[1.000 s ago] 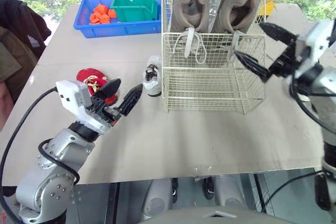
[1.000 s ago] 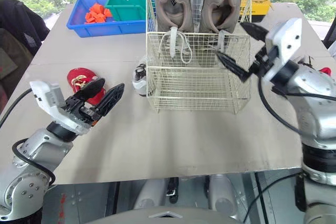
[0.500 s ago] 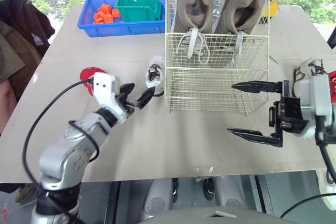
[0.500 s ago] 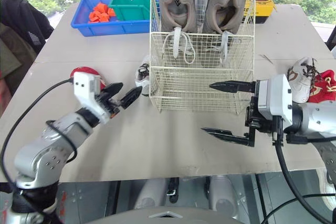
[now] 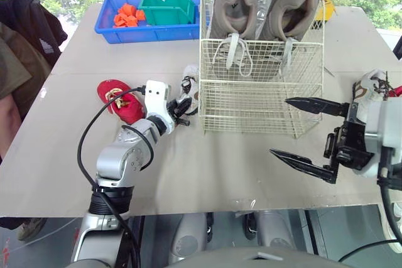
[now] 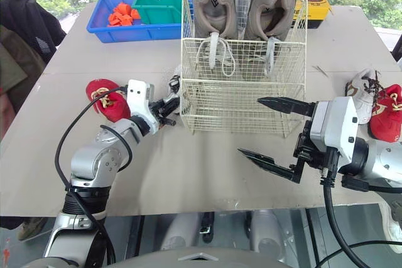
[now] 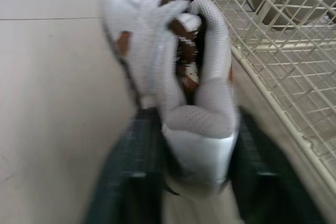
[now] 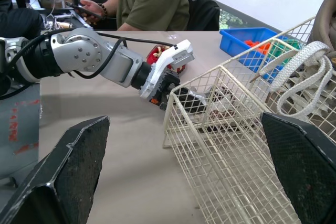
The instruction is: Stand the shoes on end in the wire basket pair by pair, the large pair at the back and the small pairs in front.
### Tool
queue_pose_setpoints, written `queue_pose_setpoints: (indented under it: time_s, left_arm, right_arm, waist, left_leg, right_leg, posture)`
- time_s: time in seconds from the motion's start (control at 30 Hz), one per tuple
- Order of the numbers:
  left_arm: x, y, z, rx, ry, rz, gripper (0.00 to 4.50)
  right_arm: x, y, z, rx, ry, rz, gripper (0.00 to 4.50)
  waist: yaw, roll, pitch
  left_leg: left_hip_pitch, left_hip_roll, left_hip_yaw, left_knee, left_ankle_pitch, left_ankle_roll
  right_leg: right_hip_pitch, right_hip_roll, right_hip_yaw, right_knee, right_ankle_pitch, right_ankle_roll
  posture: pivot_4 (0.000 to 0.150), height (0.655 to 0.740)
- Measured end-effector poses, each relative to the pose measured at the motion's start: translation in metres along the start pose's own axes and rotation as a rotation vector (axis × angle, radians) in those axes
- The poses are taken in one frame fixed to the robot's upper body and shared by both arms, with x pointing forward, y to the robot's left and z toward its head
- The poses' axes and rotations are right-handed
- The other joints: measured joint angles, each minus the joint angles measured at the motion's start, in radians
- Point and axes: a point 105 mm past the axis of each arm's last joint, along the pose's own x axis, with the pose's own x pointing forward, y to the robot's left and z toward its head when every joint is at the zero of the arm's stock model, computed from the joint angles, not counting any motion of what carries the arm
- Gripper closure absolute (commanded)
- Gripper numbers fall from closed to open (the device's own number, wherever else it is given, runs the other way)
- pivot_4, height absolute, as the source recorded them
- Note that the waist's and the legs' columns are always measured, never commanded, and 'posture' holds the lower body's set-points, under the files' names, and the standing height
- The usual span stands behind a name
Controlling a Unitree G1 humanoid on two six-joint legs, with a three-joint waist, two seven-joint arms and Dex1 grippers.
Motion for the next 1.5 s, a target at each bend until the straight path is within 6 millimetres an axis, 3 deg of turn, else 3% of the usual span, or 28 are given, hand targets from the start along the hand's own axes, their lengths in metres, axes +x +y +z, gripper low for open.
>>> queue_pose_setpoints:
  time_s: [0.17, 0.33, 0.43, 0.53, 0.73, 0.93, 1.23, 1.33, 1.47, 1.5]
  left_arm:
    - [-0.018, 0.001, 0.012, -0.033, -0.115, 0.068, 4.24]
    - [-0.070, 0.009, 0.102, 0.073, -0.543, 0.207, 4.24]
    - [-0.085, 0.006, 0.121, 0.140, -0.643, 0.193, 4.24]
    - [-0.091, -0.008, 0.126, 0.208, -0.651, 0.052, 4.24]
    - [-0.123, -0.060, 0.137, 0.536, -0.559, -0.535, 4.24]
    - [-0.115, -0.088, 0.121, 0.677, -0.439, -0.914, 4.24]
    - [-0.086, -0.096, 0.103, 1.043, -0.357, -1.195, 4.24]
    - [-0.076, -0.099, 0.104, 1.137, -0.356, -1.220, 4.24]
    - [-0.066, -0.099, 0.109, 1.265, -0.355, -1.217, 4.24]
    - [-0.064, -0.100, 0.111, 1.295, -0.363, -1.217, 4.24]
  right_arm:
    - [0.004, -0.015, 0.006, -0.013, -0.037, 0.006, 0.00]
    - [0.012, -0.036, 0.017, -0.046, -0.091, 0.042, 0.00]
    - [0.018, -0.046, 0.021, -0.051, -0.116, 0.065, 0.00]
    - [0.023, -0.057, 0.031, -0.077, -0.134, 0.080, 0.00]
    - [0.008, -0.102, 0.071, -0.104, -0.061, 0.051, 0.00]
    - [0.002, -0.109, 0.106, -0.058, 0.014, 0.162, 0.00]
    - [0.043, -0.083, 0.068, 0.066, 0.369, 0.427, 0.00]
    - [0.049, -0.081, 0.060, 0.151, 0.465, 0.441, 0.00]
    - [0.054, -0.078, 0.044, 0.257, 0.580, 0.453, 0.00]
    - [0.056, -0.076, 0.040, 0.273, 0.616, 0.460, 0.26]
  waist:
    - [-0.008, -0.003, 0.002]
    - [-0.007, -0.004, 0.002]
    - [-0.004, -0.004, 0.002]
    - [-0.007, -0.004, 0.002]
    - [-0.007, -0.001, 0.004]
    - [-0.009, 0.000, 0.004]
    - [-0.015, 0.002, 0.006]
    - [-0.012, 0.002, 0.005]
    - [-0.008, 0.002, 0.005]
    - [-0.009, 0.002, 0.005]
  left_leg:
    - [-0.001, 0.000, 0.000, 0.000, 0.000, 0.000]
    - [-0.001, 0.001, -0.001, 0.000, 0.000, 0.000]
    - [0.000, 0.000, 0.000, 0.001, 0.000, 0.000]
    - [-0.001, 0.000, 0.000, 0.003, 0.000, 0.000]
    - [-0.002, 0.000, 0.001, 0.003, 0.000, 0.000]
    - [-0.002, 0.001, 0.001, 0.002, -0.001, 0.001]
    - [-0.008, 0.001, 0.003, 0.004, -0.001, 0.001]
    - [-0.018, 0.001, 0.002, 0.007, 0.002, -0.003]
    - [-0.019, 0.000, 0.003, 0.007, 0.002, -0.003]
    - [-0.019, 0.000, 0.003, 0.007, 0.002, -0.002]
  right_leg:
    - [-0.001, -0.001, 0.001, 0.000, 0.000, 0.000]
    - [0.000, 0.000, 0.002, 0.000, 0.001, -0.002]
    - [0.000, 0.000, -0.001, 0.000, 0.001, -0.002]
    - [0.000, 0.000, -0.001, 0.000, 0.001, -0.002]
    - [-0.001, 0.000, -0.002, 0.000, 0.001, -0.002]
    - [-0.002, 0.001, -0.001, 0.000, 0.001, -0.002]
    - [-0.008, 0.002, 0.000, 0.001, 0.001, -0.002]
    - [-0.017, 0.002, -0.001, 0.003, 0.004, 0.002]
    - [-0.017, 0.002, -0.001, 0.002, 0.004, 0.002]
    - [-0.017, 0.002, -0.001, 0.002, 0.004, 0.003]
  posture:
    - [0.150, 0.7400]
    - [0.150, 0.7400]
    - [0.150, 0.7400]
    - [0.150, 0.7400]
    - [0.150, 0.7400]
    - [0.150, 0.7400]
    - [0.150, 0.7400]
    - [0.150, 0.7400]
    - [0.150, 0.7400]
    - [0.150, 0.7400]
